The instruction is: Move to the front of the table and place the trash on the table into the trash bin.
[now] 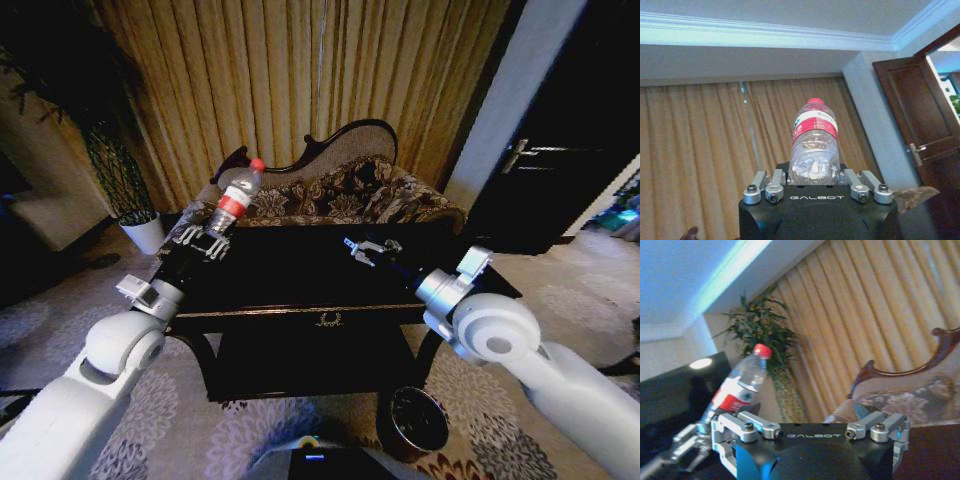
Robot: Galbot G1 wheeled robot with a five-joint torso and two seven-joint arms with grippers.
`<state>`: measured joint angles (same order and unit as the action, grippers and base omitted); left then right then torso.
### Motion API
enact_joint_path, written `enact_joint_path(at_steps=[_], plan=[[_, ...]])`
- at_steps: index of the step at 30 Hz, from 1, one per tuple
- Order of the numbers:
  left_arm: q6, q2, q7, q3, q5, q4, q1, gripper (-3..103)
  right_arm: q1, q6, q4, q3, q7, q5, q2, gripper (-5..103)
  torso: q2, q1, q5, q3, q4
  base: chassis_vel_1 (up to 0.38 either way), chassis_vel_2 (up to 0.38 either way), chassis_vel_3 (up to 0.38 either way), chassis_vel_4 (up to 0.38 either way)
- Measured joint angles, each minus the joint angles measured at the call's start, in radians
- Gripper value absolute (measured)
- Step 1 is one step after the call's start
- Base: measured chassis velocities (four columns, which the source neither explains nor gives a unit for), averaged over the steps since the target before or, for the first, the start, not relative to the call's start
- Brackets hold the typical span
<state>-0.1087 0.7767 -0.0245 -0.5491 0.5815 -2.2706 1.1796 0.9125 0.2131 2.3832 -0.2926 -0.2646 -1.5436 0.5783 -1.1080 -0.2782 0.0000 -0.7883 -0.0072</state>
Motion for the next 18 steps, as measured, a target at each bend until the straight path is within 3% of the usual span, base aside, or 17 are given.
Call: enact_joint_path(at_steps=[4,10,18], plan=[[0.001,-0.013,0.005,0.033,0.001,0.0,-0.026,41,-0.051,0.01,-0.012,0.035,0.007,-0.031,0.0,100,0.0,0.0,-0.0003,0.0,0.0,0.0,0.0,0.0,0.0],[0.002,-0.021,0.01,0.098,-0.002,0.027,-0.096,41,-0.192,0.014,-0.095,0.17,0.007,-0.046,0.006,100,0.0,0.0,0.0,0.0,0.0,0.0,0.0,0.0,0.0],[0.0,0.003,0.012,0.181,-0.021,0.049,-0.146,41,-0.414,0.026,-0.223,0.309,0.007,-0.066,0.099,100,0.0,0.0,-0.0001,0.0,0.0002,0.0,0.0,0.0,0.0]])
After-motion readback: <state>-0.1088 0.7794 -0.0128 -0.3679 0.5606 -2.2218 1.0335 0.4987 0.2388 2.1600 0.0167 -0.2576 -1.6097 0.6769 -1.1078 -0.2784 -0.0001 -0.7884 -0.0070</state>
